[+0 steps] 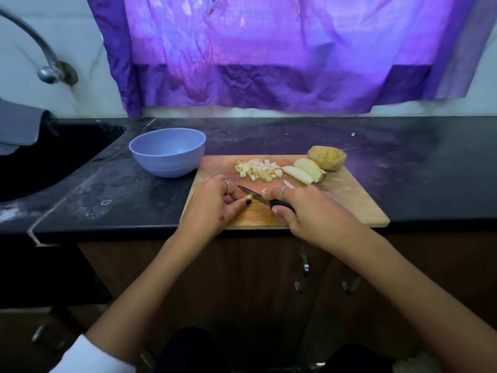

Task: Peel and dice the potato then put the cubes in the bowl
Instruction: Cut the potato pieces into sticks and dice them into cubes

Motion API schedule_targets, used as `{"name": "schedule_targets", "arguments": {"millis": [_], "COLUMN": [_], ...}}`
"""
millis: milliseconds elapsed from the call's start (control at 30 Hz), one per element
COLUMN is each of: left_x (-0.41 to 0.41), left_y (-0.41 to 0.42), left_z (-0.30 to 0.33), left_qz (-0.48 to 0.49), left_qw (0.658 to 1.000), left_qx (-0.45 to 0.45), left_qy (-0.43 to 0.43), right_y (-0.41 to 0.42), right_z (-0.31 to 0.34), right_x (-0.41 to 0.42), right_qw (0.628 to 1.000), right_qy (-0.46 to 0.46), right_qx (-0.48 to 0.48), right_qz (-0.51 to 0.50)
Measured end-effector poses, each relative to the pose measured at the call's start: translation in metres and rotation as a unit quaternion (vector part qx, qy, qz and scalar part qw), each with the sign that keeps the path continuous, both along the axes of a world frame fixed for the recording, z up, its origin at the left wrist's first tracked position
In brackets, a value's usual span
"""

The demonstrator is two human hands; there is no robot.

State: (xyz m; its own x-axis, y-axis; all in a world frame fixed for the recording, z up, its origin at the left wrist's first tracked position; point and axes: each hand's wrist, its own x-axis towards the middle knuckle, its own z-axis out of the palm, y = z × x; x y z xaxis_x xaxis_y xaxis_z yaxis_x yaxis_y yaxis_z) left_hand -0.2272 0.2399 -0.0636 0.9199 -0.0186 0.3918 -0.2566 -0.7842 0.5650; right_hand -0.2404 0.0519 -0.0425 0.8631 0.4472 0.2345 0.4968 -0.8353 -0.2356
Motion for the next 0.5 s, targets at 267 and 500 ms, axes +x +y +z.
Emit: {"name": "schedule_targets", "arguments": {"millis": [267, 500], "left_x": [0.006, 0.002], "left_y": [0.000, 0.014], "left_z": [0.007, -0.002], "left_qz": [0.026, 0.020], "left_qw": [0.997, 0.999], "left_qx": [0.072, 0.039], "left_qy": [-0.010, -0.003], "right_y": [-0.018, -0.008], "right_z": [-0.004, -0.009], "right_x": [-0.008, -0.017], "right_qw": [0.994, 0.995], "right_qy": [-0.080, -0.036], "right_qx": [-0.013, 0.073], "right_qz": [-0.072, -0.063]}}
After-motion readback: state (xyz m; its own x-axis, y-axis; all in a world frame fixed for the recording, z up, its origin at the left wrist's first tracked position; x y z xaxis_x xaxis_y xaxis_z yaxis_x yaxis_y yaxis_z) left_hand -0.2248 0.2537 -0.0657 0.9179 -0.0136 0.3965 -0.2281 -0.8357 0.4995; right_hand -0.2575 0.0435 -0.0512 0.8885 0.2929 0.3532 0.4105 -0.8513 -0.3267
